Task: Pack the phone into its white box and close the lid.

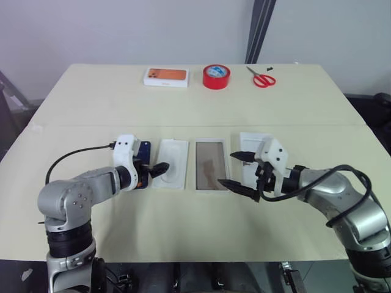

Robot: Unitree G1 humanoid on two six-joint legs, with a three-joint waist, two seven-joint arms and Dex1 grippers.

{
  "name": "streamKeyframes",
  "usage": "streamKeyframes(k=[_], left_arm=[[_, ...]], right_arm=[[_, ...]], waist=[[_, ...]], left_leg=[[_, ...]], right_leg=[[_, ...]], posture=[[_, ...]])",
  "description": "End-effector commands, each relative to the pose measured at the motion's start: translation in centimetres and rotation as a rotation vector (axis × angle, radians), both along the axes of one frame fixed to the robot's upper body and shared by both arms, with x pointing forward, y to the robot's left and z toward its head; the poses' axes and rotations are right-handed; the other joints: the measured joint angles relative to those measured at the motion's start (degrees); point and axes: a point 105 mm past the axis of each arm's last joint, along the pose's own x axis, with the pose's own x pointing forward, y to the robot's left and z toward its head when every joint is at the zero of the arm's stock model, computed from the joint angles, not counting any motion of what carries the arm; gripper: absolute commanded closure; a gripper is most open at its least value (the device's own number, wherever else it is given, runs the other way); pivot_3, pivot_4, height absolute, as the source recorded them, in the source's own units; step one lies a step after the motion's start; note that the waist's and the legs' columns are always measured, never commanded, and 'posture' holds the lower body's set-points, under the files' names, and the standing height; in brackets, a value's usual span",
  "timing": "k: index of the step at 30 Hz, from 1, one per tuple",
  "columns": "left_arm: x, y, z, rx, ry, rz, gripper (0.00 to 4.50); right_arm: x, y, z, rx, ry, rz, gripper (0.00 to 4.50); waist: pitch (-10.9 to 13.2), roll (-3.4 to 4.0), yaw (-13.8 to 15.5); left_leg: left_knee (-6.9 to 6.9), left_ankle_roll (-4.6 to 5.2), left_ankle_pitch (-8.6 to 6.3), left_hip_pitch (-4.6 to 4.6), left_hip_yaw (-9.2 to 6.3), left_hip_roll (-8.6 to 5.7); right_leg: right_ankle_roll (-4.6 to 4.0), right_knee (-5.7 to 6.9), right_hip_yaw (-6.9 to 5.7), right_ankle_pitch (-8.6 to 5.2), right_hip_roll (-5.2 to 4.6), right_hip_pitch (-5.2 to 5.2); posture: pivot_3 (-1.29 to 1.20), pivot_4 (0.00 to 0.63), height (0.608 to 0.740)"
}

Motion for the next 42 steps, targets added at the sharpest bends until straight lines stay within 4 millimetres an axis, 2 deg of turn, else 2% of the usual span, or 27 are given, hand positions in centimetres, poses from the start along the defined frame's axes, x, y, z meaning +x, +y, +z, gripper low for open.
streamKeyframes(k=[1, 8, 14, 16, 18, 21, 24, 28, 31, 37, 40, 42], left_arm=[[0.3, -0.3, 0.2, -0.014, 0.011, -0.001, 0.0], [0.4, -1.7, -0.1, -0.096, 0.051, -0.013, 0.0], [1.1, -2.1, -0.8, -0.157, 0.103, 0.028, 0.0], [1.3, -2.2, -0.9, -0.17, 0.109, 0.036, 0.52], [1.4, -1.9, -0.8, -0.183, 0.112, 0.052, 1.27], [1.6, -1.6, -0.8, -0.191, 0.116, 0.068, 2.95], [1.6, -1.4, -0.7, -0.196, 0.115, 0.08, 4.4], [2.0, -1.2, 0.4, -0.273, 0.087, 0.094, 4.49], [2.4, -0.3, 1.2, -0.335, 0.064, 0.133, 4.49], [2.8, 1.0, 2.8, -0.424, 0.014, 0.171, 4.49], [2.8, 1.5, 3.8, -0.424, -0.025, 0.176, 4.5], [2.8, 1.7, 4.0, -0.423, -0.035, 0.187, 4.5]], right_arm=[[-0.4, 0.7, 0.9, 0.015, -0.047, 0.033, 0.04], [-0.7, 1.2, 0.6, 0.003, -0.05, 0.067, 0.04], [-0.8, 1.6, 0.4, -0.003, -0.058, 0.08, 0.04], [-0.8, 1.6, 0.5, -0.004, -0.06, 0.081, 0.0], [-0.8, 1.6, 0.5, -0.006, -0.061, 0.08, 0.0], [-0.8, 1.6, 0.5, -0.008, -0.061, 0.077, 0.0], [-0.8, 1.7, 0.3, -0.013, -0.055, 0.074, 0.0], [-0.9, 1.9, -0.3, -0.07, -0.058, 0.095, 0.0], [-0.9, 2.2, -1.3, -0.162, -0.072, 0.147, 0.0], [0.4, 3.2, -3.1, -0.281, -0.092, 0.206, 0.0], [1.0, 3.4, -5.1, -0.388, -0.078, 0.244, 0.91], [0.9, 3.5, -5.8, -0.427, -0.078, 0.274, 1.83]], waist=[[0.0, 0.0, 0.03], [0.0, 0.0, 0.03], [-0.01, 0.0, 0.09], [-0.01, -0.01, 0.09], [-0.01, -0.01, 0.12], [-0.01, -0.02, 0.15], [0.0, -0.02, 0.12], [0.0, -0.02, 0.05], [0.0, -0.03, 0.0], [0.02, -0.06, -0.01], [0.03, -0.08, 0.09], [0.04, -0.1, 0.14]], left_leg=[[0.0, 0.0, 0.0, 0.0, 0.0, 0.0], [0.02, 0.0, 0.0, 0.01, 0.0, -0.01], [0.04, 0.0, 0.0, 0.02, 0.0, -0.01], [0.05, 0.0, 0.0, 0.02, 0.0, -0.02], [0.05, 0.0, 0.0, 0.02, 0.0, -0.02], [0.06, -0.01, 0.01, 0.02, 0.0, -0.03], [0.05, -0.01, 0.01, 0.02, -0.01, -0.03], [0.05, -0.01, 0.01, 0.02, -0.02, -0.03], [0.05, -0.03, 0.02, 0.02, -0.02, -0.03], [0.06, -0.2, 0.12, 0.02, -0.02, -0.03], [0.07, -0.28, 0.16, 0.02, -0.02, -0.04], [0.08, -0.31, 0.18, 0.01, -0.02, -0.05]], right_leg=[[0.0, 0.0, 0.0, 0.0, 0.0, 0.01], [0.0, -0.04, 0.0, 0.0, 0.0, 0.04], [0.0, -0.02, 0.0, 0.0, 0.0, 0.07], [0.0, -0.03, 0.0, 0.0, 0.0, 0.09], [0.0, -0.03, 0.0, 0.0, 0.0, 0.09], [0.0, -0.04, -0.01, 0.0, -0.01, 0.09], [0.0, -0.04, 0.0, 0.0, 0.0, 0.09], [0.0, -0.03, -0.01, 0.0, 0.0, 0.08], [0.0, -0.03, -0.01, 0.0, 0.0, 0.07], [0.0, -0.03, -0.02, 0.0, 0.02, 0.06], [0.0, -0.04, -0.02, 0.0, 0.01, 0.06], [0.0, -0.04, -0.02, 0.0, 0.0, 0.07]], posture=[[0.0, 0.15, 0.725], [0.0, 0.15, 0.725], [0.0, 0.15, 0.725], [0.0, 0.15, 0.725], [0.0, 0.15, 0.725], [0.0, 0.15, 0.725], [0.0, 0.15, 0.725], [0.0, 0.15, 0.725], [0.0, 0.15, 0.725], [0.0, 0.15, 0.725], [0.0, 0.15, 0.725], [0.0, 0.15, 0.725]])
